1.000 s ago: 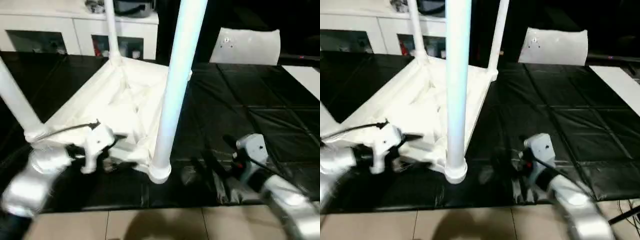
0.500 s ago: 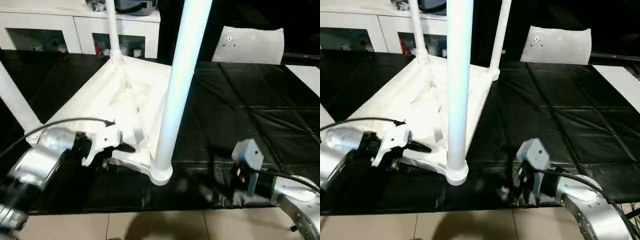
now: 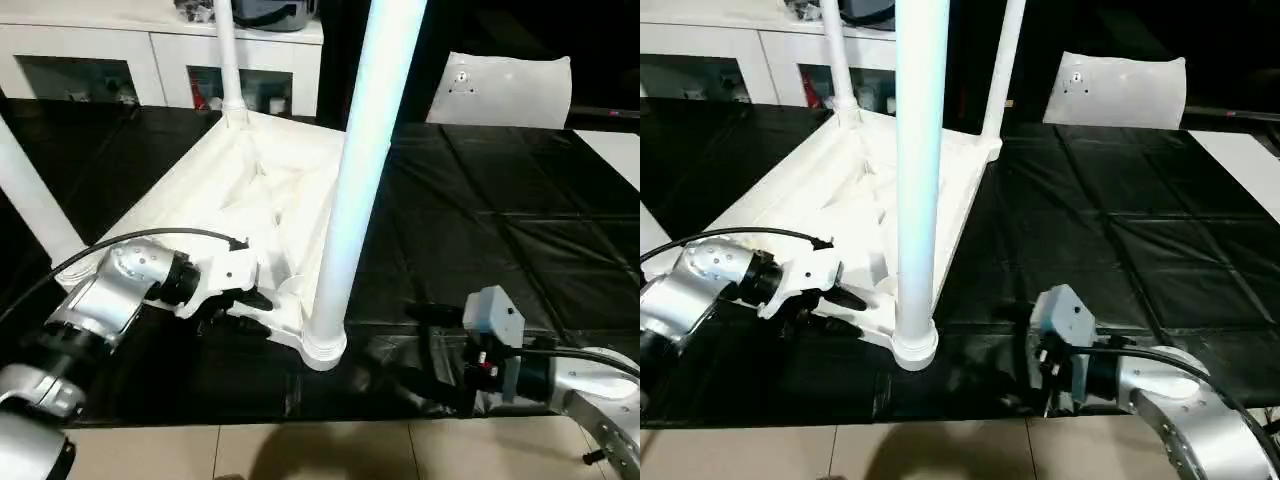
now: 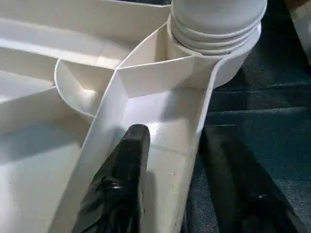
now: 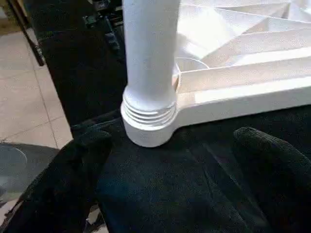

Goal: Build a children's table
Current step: Rotate table base

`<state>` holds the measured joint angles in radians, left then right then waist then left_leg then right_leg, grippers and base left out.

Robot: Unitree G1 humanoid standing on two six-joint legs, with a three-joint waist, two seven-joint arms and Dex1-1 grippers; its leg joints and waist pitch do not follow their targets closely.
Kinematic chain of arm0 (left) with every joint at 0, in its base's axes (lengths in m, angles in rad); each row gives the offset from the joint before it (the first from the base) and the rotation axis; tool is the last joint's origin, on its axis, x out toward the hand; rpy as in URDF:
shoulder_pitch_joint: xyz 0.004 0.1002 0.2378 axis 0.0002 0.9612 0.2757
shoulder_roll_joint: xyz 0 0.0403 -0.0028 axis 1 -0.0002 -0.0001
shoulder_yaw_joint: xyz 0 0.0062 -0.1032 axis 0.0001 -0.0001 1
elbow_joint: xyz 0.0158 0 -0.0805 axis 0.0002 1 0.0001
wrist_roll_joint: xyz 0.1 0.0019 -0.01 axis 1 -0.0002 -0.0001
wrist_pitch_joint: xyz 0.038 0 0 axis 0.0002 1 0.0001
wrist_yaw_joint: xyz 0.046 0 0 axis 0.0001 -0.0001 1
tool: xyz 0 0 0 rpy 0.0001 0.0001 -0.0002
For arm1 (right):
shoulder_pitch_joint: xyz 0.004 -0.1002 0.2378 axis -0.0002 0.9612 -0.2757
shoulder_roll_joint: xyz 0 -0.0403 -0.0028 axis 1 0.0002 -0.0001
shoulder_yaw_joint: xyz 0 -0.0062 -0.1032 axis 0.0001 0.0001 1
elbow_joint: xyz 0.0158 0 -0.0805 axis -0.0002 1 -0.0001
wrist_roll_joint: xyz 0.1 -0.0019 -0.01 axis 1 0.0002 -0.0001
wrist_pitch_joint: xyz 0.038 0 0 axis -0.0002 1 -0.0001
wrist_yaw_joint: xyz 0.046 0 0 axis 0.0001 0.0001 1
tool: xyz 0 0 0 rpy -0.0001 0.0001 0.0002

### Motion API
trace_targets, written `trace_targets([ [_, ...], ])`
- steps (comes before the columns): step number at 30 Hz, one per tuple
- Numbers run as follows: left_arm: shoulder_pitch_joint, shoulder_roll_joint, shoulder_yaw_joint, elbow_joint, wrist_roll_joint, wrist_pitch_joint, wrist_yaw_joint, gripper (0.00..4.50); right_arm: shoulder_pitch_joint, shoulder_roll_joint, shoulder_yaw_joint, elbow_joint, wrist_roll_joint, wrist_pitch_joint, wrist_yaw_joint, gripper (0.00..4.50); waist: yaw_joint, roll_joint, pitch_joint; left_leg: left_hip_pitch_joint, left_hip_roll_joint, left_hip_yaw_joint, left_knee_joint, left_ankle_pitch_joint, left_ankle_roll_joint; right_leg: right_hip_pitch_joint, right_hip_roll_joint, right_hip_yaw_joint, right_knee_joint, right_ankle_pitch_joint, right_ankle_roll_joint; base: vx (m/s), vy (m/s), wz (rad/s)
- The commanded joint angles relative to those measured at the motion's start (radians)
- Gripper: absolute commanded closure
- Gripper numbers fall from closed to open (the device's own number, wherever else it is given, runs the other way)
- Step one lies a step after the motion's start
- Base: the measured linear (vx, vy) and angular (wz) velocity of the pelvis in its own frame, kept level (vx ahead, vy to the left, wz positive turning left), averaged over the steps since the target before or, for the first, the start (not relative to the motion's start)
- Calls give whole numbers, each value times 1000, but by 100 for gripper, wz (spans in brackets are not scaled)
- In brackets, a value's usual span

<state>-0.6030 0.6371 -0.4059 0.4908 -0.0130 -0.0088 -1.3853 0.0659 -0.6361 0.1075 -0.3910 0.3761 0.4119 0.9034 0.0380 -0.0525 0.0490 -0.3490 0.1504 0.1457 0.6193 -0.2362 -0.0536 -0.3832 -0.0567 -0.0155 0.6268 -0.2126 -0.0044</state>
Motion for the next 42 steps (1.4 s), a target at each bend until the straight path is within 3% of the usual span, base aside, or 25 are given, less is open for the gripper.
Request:
trace_targets([
  [1,-24,-4,-13,17,25,-18,-5,294,-14,-11,3,-5,-15,-5,8,0,5,12,-44,3,76,-18,-92,-155,18,40,-90,45,-75,-155,-238,0,0,0],
  [3,-30,-6,-18,32,33,-32,-15,304,-13,-13,7,-2,-14,-8,9,0,5,13,-45,3,77,-18,-93,-157,15,40,-90,44,-74,-154,-237,0,0,0],
  [4,-31,-6,-19,37,35,-36,-18,329,-13,-13,8,-2,-14,-9,9,0,5,13,-45,2,77,-19,-93,-154,15,40,-90,45,-73,-148,-237,0,0,0],
  [7,-37,-5,-26,50,45,-50,-25,336,-14,-12,12,5,-18,-16,13,0,7,12,-47,3,78,-18,-91,-129,22,41,-90,44,-69,-90,-251,0,0,0],
  [9,-46,-5,-36,76,66,-84,-25,371,-17,-12,21,11,-25,-23,15,0,8,11,-47,2,77,-17,-91,-128,25,41,-90,43,-68,-89,-252,0,0,0],
  [16,-49,-19,-24,98,58,-83,-34,418,-24,-8,30,22,-25,-31,15,0,9,10,-45,3,79,-18,-93,-147,17,40,-93,44,-71,-129,-247,0,0,0],
  [19,-35,-23,-19,84,50,-32,-30,430,-32,5,30,43,-27,-45,13,0,6,12,-47,1,79,-17,-92,-128,19,42,-94,44,-67,-88,-259,0,0,0],
  [21,-4,-43,-4,31,29,68,5,443,-37,26,24,61,-21,-56,7,0,3,11,-46,1,79,-17,-91,-124,22,42,-95,43,-67,-84,-269,0,0,0],
  [26,23,-122,56,14,-4,177,135,447,-42,53,15,62,-15,-54,-18,0,1,10,-44,-2,78,-14,-88,-122,31,45,-94,44,-71,-111,-278,0,0,0],
  [27,29,-141,70,10,-6,201,172,447,-47,60,17,62,-15,-50,-28,0,1,5,-44,-3,77,-14,-87,-125,34,45,-93,44,-72,-125,-276,0,0,0],
  [30,49,-179,100,-9,-3,250,259,447,-65,78,29,70,-28,-45,-54,0,-2,5,-43,-6,75,-17,-88,-129,36,45,-92,44,-76,-172,-256,0,0,0],
  [33,77,-181,96,-58,-3,266,261,447,-72,94,33,77,-37,-47,-65,0,-6,8,-44,-6,75,-18,-87,-116,41,44,-90,45,-77,-164,-245,0,0,0],
  [36,117,-175,66,-132,-9,226,206,447,-79,106,35,85,-52,-44,-86,0,-6,12,-46,-4,76,-15,-87,-90,54,42,-88,44,-74,-105,-256,0,0,0],
  [38,135,-164,39,-165,-12,164,155,447,-84,112,30,93,-61,-42,-107,0,-1,13,-47,-2,77,-14,-88,-78,61,41,-87,43,-73,-84,-259,0,0,0],
  [42,136,-146,9,-172,-1,170,126,447,-90,121,14,108,-55,-34,-128,0,14,16,-44,4,78,-11,-90,-87,56,38,-87,43,-71,-77,-259,0,0,0],
])
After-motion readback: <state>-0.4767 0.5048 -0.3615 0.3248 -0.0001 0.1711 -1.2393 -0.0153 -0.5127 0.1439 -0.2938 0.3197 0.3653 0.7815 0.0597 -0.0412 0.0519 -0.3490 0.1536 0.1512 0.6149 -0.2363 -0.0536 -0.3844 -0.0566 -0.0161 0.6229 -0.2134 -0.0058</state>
